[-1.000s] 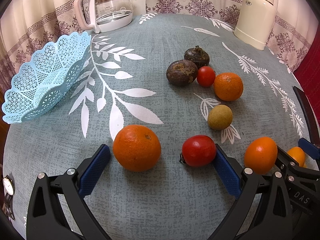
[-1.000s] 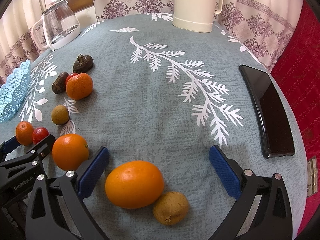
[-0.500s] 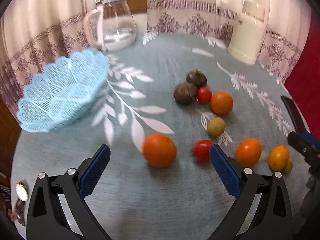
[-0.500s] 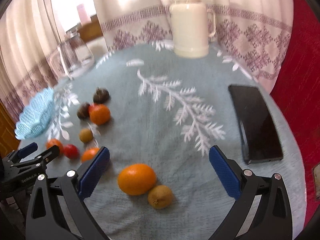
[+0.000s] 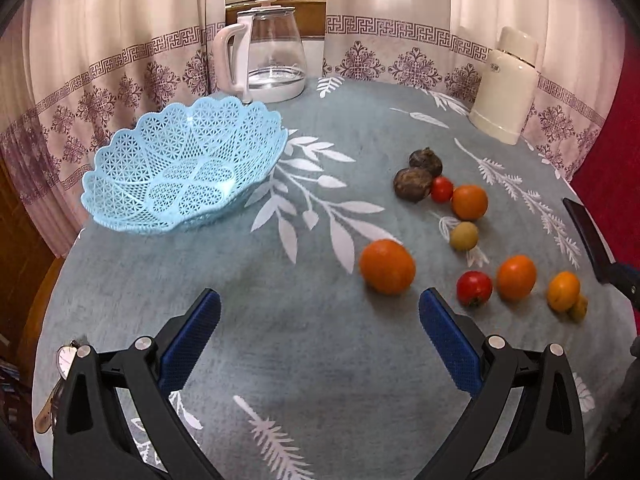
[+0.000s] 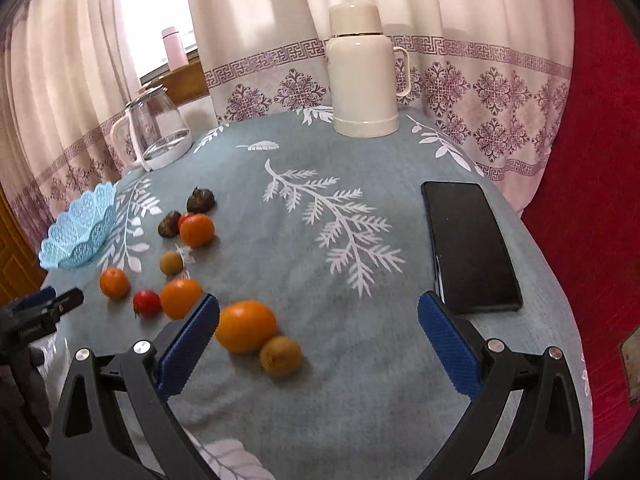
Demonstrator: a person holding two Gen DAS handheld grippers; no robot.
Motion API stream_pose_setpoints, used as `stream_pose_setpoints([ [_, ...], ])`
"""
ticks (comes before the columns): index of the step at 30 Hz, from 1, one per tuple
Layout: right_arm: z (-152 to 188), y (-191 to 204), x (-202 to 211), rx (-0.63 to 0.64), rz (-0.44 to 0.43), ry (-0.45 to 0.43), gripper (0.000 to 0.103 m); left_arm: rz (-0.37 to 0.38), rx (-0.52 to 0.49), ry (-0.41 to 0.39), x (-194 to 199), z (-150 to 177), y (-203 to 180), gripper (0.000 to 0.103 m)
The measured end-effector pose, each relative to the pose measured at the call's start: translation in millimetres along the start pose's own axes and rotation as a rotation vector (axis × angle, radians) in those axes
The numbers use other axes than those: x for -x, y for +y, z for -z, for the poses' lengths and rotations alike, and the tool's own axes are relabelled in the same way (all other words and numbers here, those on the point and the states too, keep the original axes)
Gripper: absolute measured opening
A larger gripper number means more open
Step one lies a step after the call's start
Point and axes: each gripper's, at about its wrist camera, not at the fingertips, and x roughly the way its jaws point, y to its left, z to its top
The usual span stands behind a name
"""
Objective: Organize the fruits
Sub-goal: 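Lower the right tool onto the brown kiwi and close on it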
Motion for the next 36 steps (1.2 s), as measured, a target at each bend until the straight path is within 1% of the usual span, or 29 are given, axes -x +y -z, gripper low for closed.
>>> stream_pose_setpoints([
  [7, 19, -1, 2, 0.039, 0.0, 0.043, 0.098, -0.002, -0.013, 0.024, -10, 1, -6, 0.101],
  [11, 21, 1, -2, 0.05, -0.008, 0.066, 0.098, -0.002, -0.015, 0.034, -13, 4, -9, 0.101],
  [15, 20, 8, -4, 0.07, -0.045, 0.08, 0.097, -0.006, -0.007, 0.038, -13, 5, -7, 0.101],
  [18, 23, 14, -8, 0.099, -0.066, 0.108, 0.084, -0.012, -0.001, 0.037, -12, 5, -5, 0.101],
  [19, 24, 16, -10, 0.104, -0.073, 0.121, 0.076, -0.013, -0.001, 0.037, -12, 5, -4, 0.101],
  [20, 24, 16, -11, 0.103, -0.078, 0.132, 0.072, -0.013, -0.001, 0.037, -12, 5, -4, 0.101],
  [22, 23, 16, -14, 0.096, -0.097, 0.146, 0.069, -0.012, -0.002, 0.036, -12, 5, -4, 0.101],
  [23, 23, 15, -16, 0.094, -0.1, 0.153, 0.064, -0.012, -0.004, 0.035, -12, 5, -5, 0.101],
  [26, 23, 15, -22, 0.087, -0.112, 0.178, 0.055, -0.02, -0.017, 0.029, -11, 5, -8, 0.101],
  [30, 23, 16, -31, 0.082, -0.122, 0.211, 0.048, -0.018, -0.02, 0.028, -11, 5, -9, 0.101],
  [32, 23, 16, -34, 0.083, -0.122, 0.222, 0.04, -0.02, -0.019, 0.029, -12, 5, -10, 0.101],
  [33, 24, 17, -36, 0.083, -0.121, 0.229, 0.039, -0.021, -0.018, 0.029, -12, 5, -10, 0.101],
  [35, 23, 17, -37, 0.083, -0.116, 0.231, 0.032, -0.02, -0.02, 0.028, -12, 5, -10, 0.101],
  [36, 23, 17, -37, 0.08, -0.119, 0.229, 0.031, -0.02, -0.022, 0.026, -12, 5, -10, 0.101],
])
